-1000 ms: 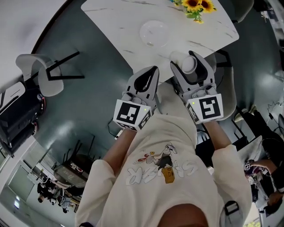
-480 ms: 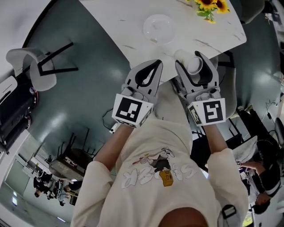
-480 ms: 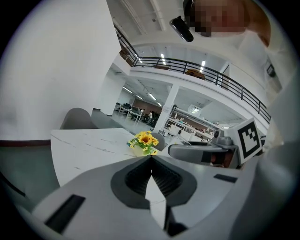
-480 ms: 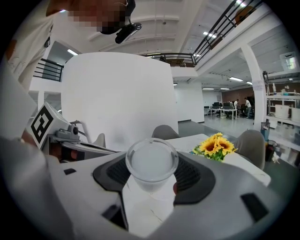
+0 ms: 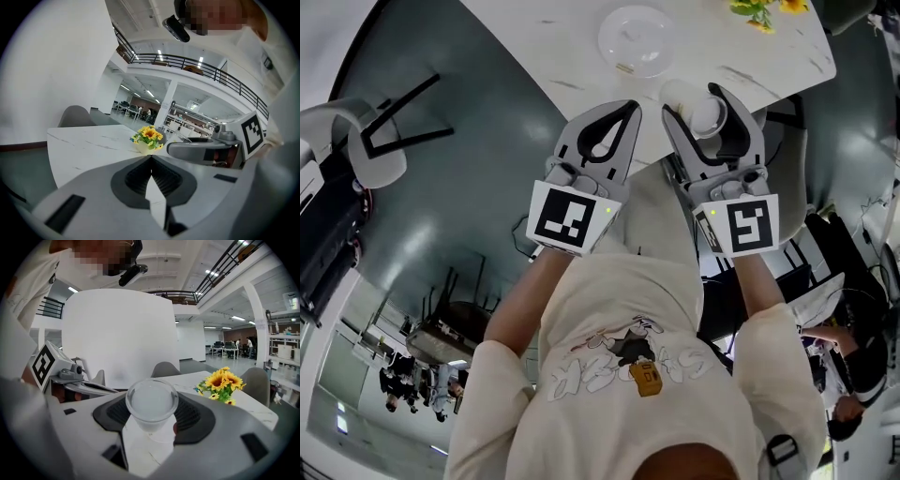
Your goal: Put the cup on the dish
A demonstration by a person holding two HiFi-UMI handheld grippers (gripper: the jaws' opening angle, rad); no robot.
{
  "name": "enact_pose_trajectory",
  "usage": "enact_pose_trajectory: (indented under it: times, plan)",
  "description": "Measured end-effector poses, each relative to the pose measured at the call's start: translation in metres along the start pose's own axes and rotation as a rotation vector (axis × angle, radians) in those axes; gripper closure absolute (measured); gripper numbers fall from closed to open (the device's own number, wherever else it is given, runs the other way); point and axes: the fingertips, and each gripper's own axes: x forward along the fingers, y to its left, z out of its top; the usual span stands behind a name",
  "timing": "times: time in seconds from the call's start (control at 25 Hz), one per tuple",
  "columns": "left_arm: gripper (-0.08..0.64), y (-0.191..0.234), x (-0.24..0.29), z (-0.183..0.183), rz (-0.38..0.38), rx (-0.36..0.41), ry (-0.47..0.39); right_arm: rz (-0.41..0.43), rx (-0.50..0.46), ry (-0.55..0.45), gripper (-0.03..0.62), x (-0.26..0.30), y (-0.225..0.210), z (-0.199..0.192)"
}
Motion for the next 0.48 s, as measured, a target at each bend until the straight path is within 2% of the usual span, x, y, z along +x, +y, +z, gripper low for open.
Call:
enact_pose_trajectory:
  times: [0.32,0.48]
  plan:
    - [0.558,0.028,0.018,-0.021,0.023,0.039,-0.003,-0.002,0.002,0.029,0.321,0.026,0.001,-0.026]
    - [0.558,0.04,0.027,-0.032,0.031,0.059,0.012,-0.002,-0.034,0.045,0.322,0.038,-0.005,-0.04]
